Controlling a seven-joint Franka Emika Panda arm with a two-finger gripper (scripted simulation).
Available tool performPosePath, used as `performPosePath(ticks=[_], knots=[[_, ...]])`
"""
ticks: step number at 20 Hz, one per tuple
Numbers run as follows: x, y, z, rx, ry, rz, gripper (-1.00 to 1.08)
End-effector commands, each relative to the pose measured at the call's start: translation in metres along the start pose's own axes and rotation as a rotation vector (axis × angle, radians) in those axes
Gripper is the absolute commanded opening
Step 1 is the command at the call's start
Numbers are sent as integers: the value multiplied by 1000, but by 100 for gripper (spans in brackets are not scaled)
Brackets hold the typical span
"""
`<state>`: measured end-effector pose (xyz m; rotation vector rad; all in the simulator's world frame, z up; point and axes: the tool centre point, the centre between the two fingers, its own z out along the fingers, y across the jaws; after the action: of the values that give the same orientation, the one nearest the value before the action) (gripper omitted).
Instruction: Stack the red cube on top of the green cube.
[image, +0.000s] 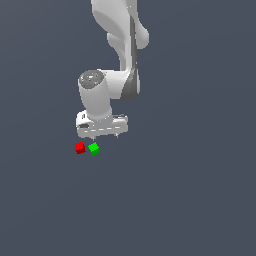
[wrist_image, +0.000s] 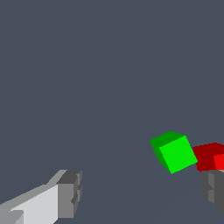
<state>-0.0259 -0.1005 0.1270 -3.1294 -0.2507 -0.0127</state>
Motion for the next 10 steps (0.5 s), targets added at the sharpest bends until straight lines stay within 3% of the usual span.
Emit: performPosePath(ticks=[1,10], knots=[[-7,20,8,0,-1,-29,100],[-25,90,36,0,-5,-128,100]])
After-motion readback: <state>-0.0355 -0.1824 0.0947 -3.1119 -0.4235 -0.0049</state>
